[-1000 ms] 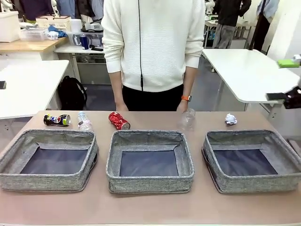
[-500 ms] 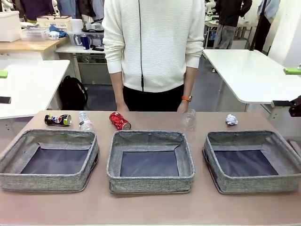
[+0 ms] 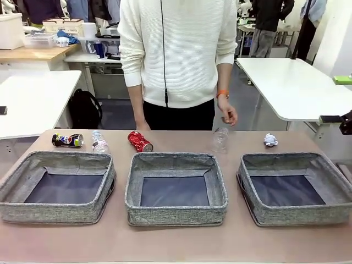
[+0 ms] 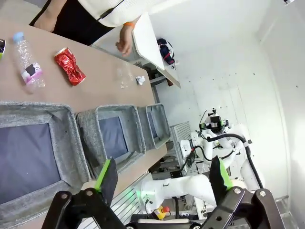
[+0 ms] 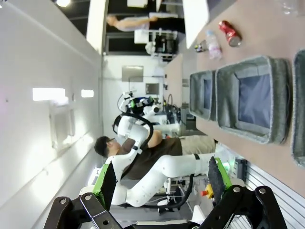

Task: Sort the waste into the appropriate baskets.
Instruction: Pick up the waste item pointed out by the person.

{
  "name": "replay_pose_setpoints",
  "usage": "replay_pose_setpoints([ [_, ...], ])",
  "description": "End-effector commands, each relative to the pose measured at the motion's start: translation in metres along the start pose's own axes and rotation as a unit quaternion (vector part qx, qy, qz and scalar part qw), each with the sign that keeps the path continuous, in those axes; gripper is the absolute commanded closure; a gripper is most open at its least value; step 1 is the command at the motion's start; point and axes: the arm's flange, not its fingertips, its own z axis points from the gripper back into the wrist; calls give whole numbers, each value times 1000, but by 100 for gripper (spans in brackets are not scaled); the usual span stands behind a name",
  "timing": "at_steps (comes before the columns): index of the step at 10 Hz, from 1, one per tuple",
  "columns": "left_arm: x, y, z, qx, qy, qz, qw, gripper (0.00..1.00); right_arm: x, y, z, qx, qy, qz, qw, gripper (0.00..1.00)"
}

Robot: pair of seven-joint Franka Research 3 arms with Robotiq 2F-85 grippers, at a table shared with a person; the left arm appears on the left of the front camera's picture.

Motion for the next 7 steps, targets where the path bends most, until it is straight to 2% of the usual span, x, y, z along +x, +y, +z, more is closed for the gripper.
replay_pose_setpoints([
  [1,2,0,-3,-10,-4,-13,1000,0,4,3,-3,10,-1,15,1000,0],
  [7,2,0,-3,-10,-4,-13,1000,0,4,3,-3,10,-1,15,1000,0],
])
